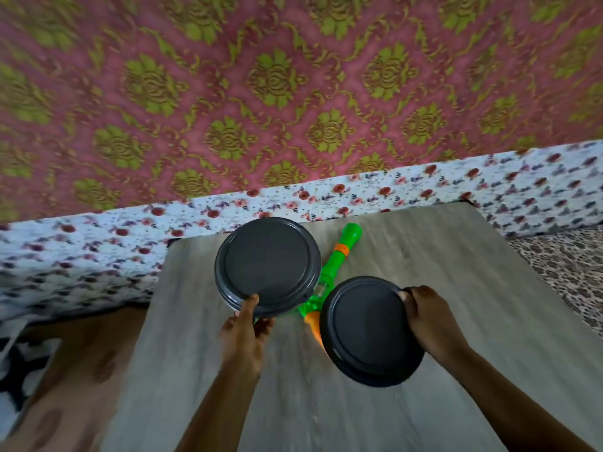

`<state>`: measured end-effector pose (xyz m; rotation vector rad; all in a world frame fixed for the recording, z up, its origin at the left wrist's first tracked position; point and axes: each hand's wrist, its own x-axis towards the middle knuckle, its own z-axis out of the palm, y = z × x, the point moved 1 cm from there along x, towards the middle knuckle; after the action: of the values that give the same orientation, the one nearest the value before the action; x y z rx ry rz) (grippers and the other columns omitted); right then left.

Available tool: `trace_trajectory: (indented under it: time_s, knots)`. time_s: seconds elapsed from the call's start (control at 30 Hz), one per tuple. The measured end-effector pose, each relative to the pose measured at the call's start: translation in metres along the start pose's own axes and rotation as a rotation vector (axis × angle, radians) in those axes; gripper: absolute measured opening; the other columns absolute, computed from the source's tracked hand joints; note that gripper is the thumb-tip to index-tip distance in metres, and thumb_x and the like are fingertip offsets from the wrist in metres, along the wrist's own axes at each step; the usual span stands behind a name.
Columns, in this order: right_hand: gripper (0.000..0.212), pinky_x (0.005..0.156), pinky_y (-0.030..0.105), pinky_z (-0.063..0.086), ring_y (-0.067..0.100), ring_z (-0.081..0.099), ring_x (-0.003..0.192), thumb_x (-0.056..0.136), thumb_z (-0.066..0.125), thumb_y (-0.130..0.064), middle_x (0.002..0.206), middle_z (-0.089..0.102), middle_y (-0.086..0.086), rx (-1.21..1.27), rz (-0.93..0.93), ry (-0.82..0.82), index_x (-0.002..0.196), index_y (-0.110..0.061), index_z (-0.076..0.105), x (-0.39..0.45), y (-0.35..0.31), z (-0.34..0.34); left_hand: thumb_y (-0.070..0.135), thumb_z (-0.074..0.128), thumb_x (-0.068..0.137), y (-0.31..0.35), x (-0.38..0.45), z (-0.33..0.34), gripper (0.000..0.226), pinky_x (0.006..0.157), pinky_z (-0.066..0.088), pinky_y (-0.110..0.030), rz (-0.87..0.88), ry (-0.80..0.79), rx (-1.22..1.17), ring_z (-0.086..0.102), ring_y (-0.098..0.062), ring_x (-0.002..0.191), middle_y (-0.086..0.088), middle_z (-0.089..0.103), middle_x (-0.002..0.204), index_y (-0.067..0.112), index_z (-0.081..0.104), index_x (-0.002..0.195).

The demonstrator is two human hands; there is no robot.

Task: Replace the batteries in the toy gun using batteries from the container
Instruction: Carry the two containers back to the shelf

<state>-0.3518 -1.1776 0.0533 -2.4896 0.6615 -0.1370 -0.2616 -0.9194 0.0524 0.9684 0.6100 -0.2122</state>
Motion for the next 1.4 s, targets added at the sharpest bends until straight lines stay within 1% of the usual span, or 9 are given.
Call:
trace_trajectory:
  time_s: [0.37, 0.47, 0.6, 0.77, 0.93, 1.03, 1.17, 1.3, 1.4]
  knots:
    - [0.030, 0.068, 0.028, 0.030, 0.037, 0.056, 0.088, 0.096, 0.039, -0.017, 0.097, 0.058, 0.022, -0.033, -0.176, -0.050, 0.099, 0.001, 0.063, 0.023, -0.034, 0.015, 0.010, 0.059, 0.090, 0.012, -0.016, -0.041, 0.012, 0.060, 0.055, -0.029, 0.047, 0.131, -0.060, 0.062, -0.023, 0.082, -0.015, 0.063, 0.095, 0.003, 0.058, 0.099]
    - [0.030, 0.068, 0.030, 0.031, 0.037, 0.055, 0.088, 0.096, 0.040, -0.018, 0.097, 0.058, 0.022, -0.020, -0.204, -0.092, 0.097, 0.002, 0.062, 0.028, -0.049, 0.029, 0.011, 0.058, 0.090, 0.018, -0.024, -0.061, 0.007, 0.067, 0.050, -0.031, 0.071, 0.174, -0.064, 0.061, -0.023, 0.081, -0.015, 0.061, 0.093, 0.004, 0.057, 0.091]
    - [0.028, 0.073, 0.037, 0.038, 0.041, 0.056, 0.091, 0.095, 0.044, -0.016, 0.096, 0.058, 0.027, 0.014, -0.253, -0.121, 0.092, 0.006, 0.061, 0.028, -0.082, 0.052, 0.012, 0.055, 0.092, 0.032, -0.035, -0.098, 0.009, 0.062, 0.053, -0.026, 0.129, 0.235, -0.065, 0.061, -0.021, 0.079, -0.013, 0.062, 0.088, 0.006, 0.057, 0.086]
    - [0.028, 0.072, 0.041, 0.039, 0.044, 0.057, 0.088, 0.094, 0.045, -0.016, 0.092, 0.059, 0.031, 0.021, -0.369, -0.157, 0.088, 0.009, 0.058, 0.017, -0.145, 0.086, 0.011, 0.053, 0.092, 0.065, -0.040, -0.156, 0.012, 0.057, 0.058, -0.024, 0.214, 0.286, -0.141, 0.061, -0.020, 0.088, -0.009, 0.064, 0.099, 0.011, 0.057, 0.103]
    - [0.032, 0.075, 0.040, 0.038, 0.043, 0.056, 0.093, 0.095, 0.042, -0.016, 0.097, 0.059, 0.031, -0.035, -0.430, -0.185, 0.089, 0.010, 0.058, -0.009, -0.207, 0.125, 0.007, 0.055, 0.091, 0.107, -0.039, -0.218, 0.007, 0.058, 0.059, -0.030, 0.253, 0.384, -0.201, 0.064, -0.021, 0.080, -0.010, 0.066, 0.086, 0.014, 0.055, 0.089]
    - [0.032, 0.072, 0.037, 0.037, 0.038, 0.056, 0.088, 0.096, 0.040, -0.020, 0.094, 0.060, 0.024, -0.048, -0.459, -0.199, 0.086, 0.003, 0.060, -0.033, -0.243, 0.153, 0.012, 0.057, 0.090, 0.135, -0.035, -0.264, 0.006, 0.045, 0.052, -0.023, 0.237, 0.407, -0.203, 0.065, -0.013, 0.050, -0.004, 0.068, 0.059, 0.012, 0.053, 0.085]
    - [0.029, 0.066, 0.031, 0.031, 0.031, 0.051, 0.076, 0.096, 0.041, -0.019, 0.091, 0.060, 0.023, 0.021, -0.415, -0.225, 0.077, -0.003, 0.056, -0.079, -0.298, 0.192, 0.007, 0.055, 0.090, 0.184, -0.035, -0.327, 0.007, 0.064, 0.047, -0.031, 0.285, 0.362, -0.244, 0.059, -0.020, 0.073, -0.008, 0.067, 0.080, 0.013, 0.058, 0.086]
    - [0.033, 0.064, 0.034, 0.035, 0.029, 0.049, 0.071, 0.096, 0.041, -0.020, 0.087, 0.060, 0.021, 0.023, -0.446, -0.290, 0.083, 0.003, 0.061, -0.124, -0.375, 0.237, 0.007, 0.053, 0.091, 0.238, -0.042, -0.410, 0.004, 0.055, 0.049, -0.028, 0.319, 0.371, -0.260, 0.058, -0.020, 0.068, -0.011, 0.064, 0.079, 0.007, 0.057, 0.093]
    - [0.036, 0.057, 0.035, 0.033, 0.026, 0.047, 0.063, 0.097, 0.041, -0.019, 0.067, 0.050, 0.009, 0.020, -0.499, -0.297, 0.063, -0.008, 0.050, -0.151, -0.427, 0.258, 0.008, 0.055, 0.091, 0.271, -0.046, -0.464, 0.004, 0.051, 0.053, -0.023, 0.333, 0.405, -0.237, 0.058, -0.019, 0.064, -0.013, 0.059, 0.078, 0.007, 0.056, 0.087]
